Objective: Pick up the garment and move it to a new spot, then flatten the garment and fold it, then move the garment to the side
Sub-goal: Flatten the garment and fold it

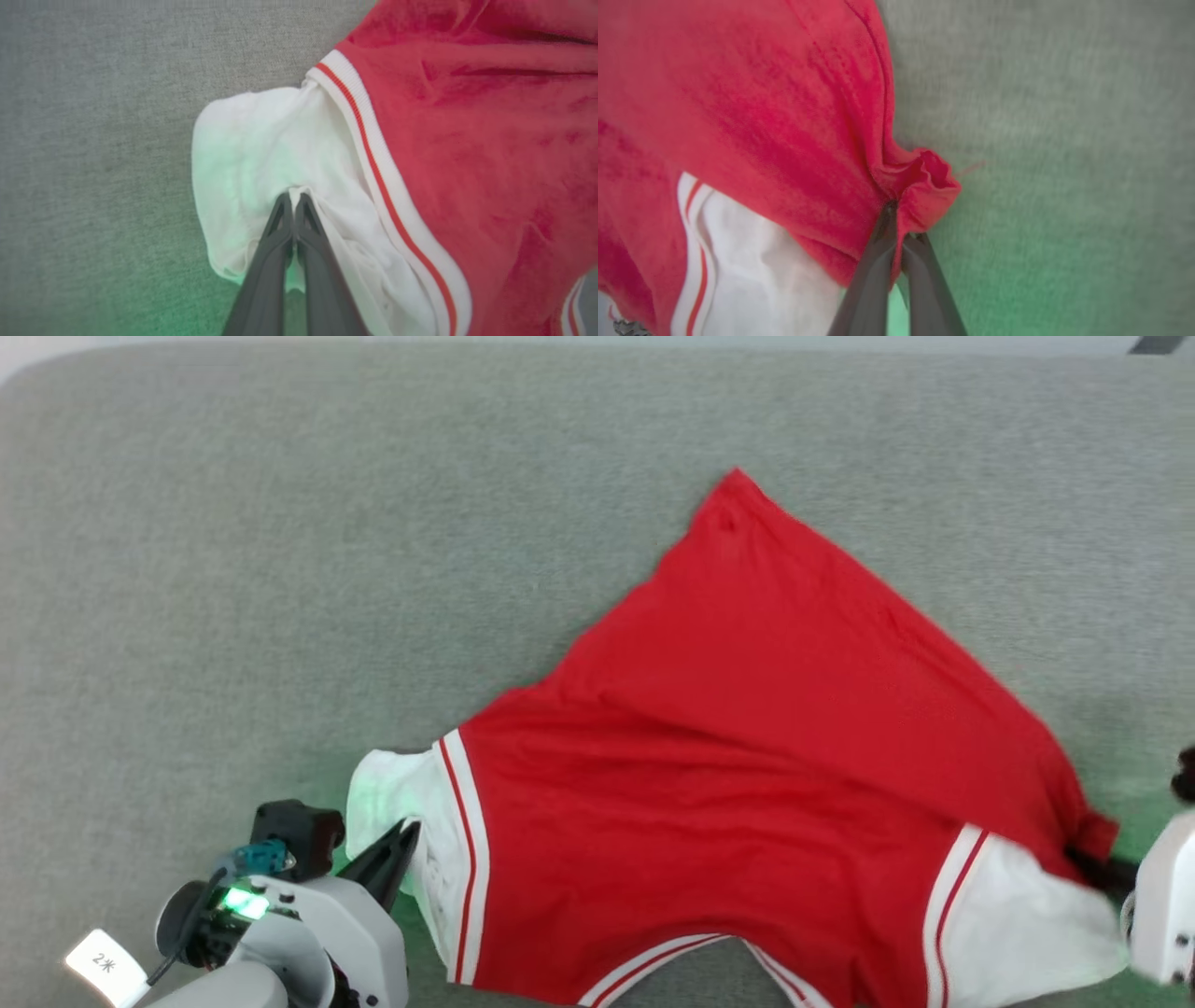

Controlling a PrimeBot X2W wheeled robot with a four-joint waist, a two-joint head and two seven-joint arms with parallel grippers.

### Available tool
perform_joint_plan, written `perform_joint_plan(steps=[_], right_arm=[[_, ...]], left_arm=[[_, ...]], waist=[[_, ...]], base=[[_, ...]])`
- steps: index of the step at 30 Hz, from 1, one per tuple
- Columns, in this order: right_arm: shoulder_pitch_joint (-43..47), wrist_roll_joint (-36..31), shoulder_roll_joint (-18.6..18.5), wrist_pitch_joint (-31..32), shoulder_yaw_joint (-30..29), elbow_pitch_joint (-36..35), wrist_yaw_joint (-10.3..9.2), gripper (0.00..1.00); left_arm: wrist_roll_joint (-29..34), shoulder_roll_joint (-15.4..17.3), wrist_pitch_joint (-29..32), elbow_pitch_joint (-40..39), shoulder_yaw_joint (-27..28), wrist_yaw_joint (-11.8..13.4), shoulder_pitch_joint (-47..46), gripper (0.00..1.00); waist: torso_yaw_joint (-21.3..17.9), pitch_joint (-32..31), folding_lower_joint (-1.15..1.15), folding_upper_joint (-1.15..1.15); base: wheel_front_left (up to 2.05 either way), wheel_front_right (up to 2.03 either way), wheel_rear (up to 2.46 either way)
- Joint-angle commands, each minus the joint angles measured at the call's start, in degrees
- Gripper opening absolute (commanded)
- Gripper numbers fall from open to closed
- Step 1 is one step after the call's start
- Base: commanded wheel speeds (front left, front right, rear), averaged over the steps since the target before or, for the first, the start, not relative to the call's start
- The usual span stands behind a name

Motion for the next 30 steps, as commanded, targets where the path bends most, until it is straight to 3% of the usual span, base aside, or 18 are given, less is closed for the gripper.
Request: perform_joint_plan(steps=[1,6,11,12,13,14,18,25,30], right_arm=[[6.22,-1.98,2.73,1.49,0.28,1.85,-0.15,0.00],[10.65,-5.47,8.94,0.26,-3.56,3.30,-0.21,0.00],[10.52,-8.42,11.27,-1.10,-3.63,6.48,-0.28,0.00],[10.24,-9.00,11.31,-1.29,-3.62,6.77,-0.33,0.05],[10.05,-8.98,11.49,-1.28,-3.67,6.82,-0.33,0.39],[9.88,-8.92,11.66,-1.23,-4.00,6.38,-0.33,0.99],[9.77,-9.04,11.05,0.12,-5.94,2.52,-0.34,1.00],[8.73,-8.12,8.87,3.83,-10.33,-13.28,-0.13,1.00],[5.56,-9.01,9.65,5.60,-12.35,-20.95,-0.12,1.00]], left_arm=[[-0.37,-0.43,0.02,-0.18,-0.23,-0.03,0.91,0.00],[-0.31,-0.27,-0.01,0.09,-0.09,-0.31,0.63,0.00],[-0.44,-0.54,-0.09,0.58,-0.07,-0.63,0.33,0.00],[-0.45,-0.59,-0.13,0.66,-0.08,-0.73,0.27,0.00],[-0.48,-0.64,-0.10,0.74,-0.06,-0.81,0.26,0.00],[-0.49,-0.66,-0.11,0.78,-0.07,-0.85,0.25,0.00],[-0.38,-0.87,-0.14,0.92,-0.19,-0.90,0.17,0.00],[-0.45,-1.43,-0.68,0.84,-0.28,-0.61,0.58,0.00],[-0.21,-2.01,-0.86,0.94,-0.37,-0.63,0.41,0.00]], waist=[[-1.69,-0.97,0.00,0.00],[-2.14,-0.55,0.00,0.00],[-2.40,-0.52,0.00,0.00],[-2.42,-0.54,0.00,0.00],[-2.45,-0.59,0.00,0.00],[-2.48,-0.60,0.00,0.00],[-2.30,-0.66,0.00,0.00],[-0.94,-0.46,0.00,0.00],[0.39,-0.10,0.00,0.00]], base=[[0.00,0.00,0.00],[0.00,0.00,0.00],[0.00,0.00,0.00],[0.00,0.00,0.00],[0.00,0.00,0.00],[0.00,0.00,0.00],[0.00,0.00,0.00],[0.00,0.00,0.00],[0.00,0.00,0.00]])
